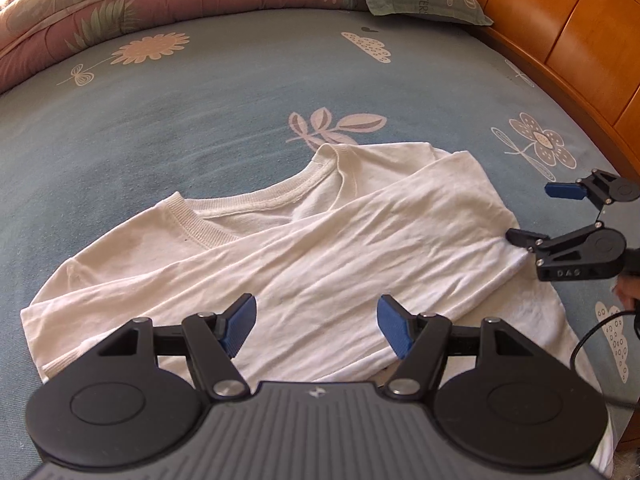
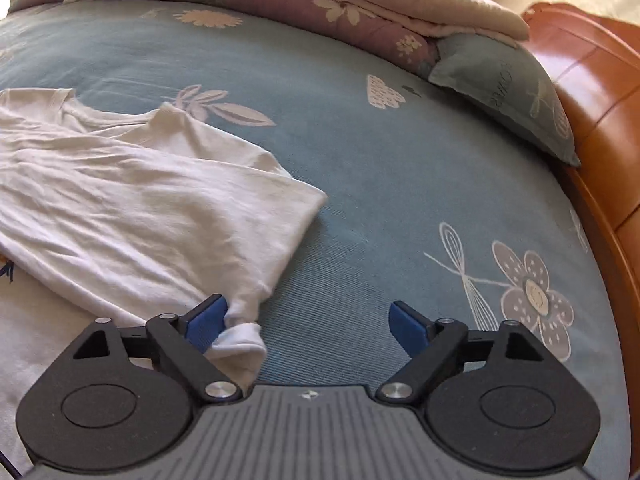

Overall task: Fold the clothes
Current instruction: 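Withdraw the open right tool from the folded shirt, then bring the right tool to the shirt hem edge and close it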

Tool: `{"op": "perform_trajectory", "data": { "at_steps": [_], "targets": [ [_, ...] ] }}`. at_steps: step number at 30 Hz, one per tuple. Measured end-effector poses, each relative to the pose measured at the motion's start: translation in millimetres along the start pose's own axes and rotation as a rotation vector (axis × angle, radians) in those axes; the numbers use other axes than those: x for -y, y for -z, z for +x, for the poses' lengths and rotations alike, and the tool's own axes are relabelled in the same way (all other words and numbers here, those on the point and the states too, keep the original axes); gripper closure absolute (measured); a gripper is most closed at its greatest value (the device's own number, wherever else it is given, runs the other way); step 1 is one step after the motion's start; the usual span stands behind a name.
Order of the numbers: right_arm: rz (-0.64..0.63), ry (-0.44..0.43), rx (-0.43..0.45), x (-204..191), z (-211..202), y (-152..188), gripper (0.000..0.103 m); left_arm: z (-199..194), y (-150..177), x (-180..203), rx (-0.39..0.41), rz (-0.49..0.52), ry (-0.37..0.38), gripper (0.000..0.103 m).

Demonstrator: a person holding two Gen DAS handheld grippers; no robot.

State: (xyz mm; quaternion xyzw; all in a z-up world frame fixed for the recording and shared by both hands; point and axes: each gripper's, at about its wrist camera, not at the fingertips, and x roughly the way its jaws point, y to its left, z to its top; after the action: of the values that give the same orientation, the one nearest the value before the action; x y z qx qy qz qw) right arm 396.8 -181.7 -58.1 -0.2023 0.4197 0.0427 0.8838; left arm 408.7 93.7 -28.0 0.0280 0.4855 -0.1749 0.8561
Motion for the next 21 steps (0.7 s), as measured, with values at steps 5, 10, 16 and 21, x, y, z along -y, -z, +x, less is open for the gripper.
{"op": "perform_trajectory", "data": {
  "at_steps": [5, 10, 16, 21],
  "targets": [
    [0.041, -0.014, 0.028, -0.6, -20.2, -20.3, 0.012, -3.1, 5.0, -10.8, 0.008, -0.033, 0.004, 0.036],
    [0.234, -0.237, 0.047, -8.4, -17.5, -40.7, 0.012, 7.7, 15.4, -24.2, -0.035, -0.013, -0.064, 0.035],
    [0.322, -0.397, -0.071, -44.4, -7.9, -25.7, 0.01, 8.1, 36.7, -59.9, -0.075, 0.008, -0.16, 0.032],
    [0.193, -0.355, -0.014, -57.0, -33.0, -24.2, 0.008, 4.5, 27.3, -56.9, -0.124, 0.076, -0.171, 0.032]
  ]
}}
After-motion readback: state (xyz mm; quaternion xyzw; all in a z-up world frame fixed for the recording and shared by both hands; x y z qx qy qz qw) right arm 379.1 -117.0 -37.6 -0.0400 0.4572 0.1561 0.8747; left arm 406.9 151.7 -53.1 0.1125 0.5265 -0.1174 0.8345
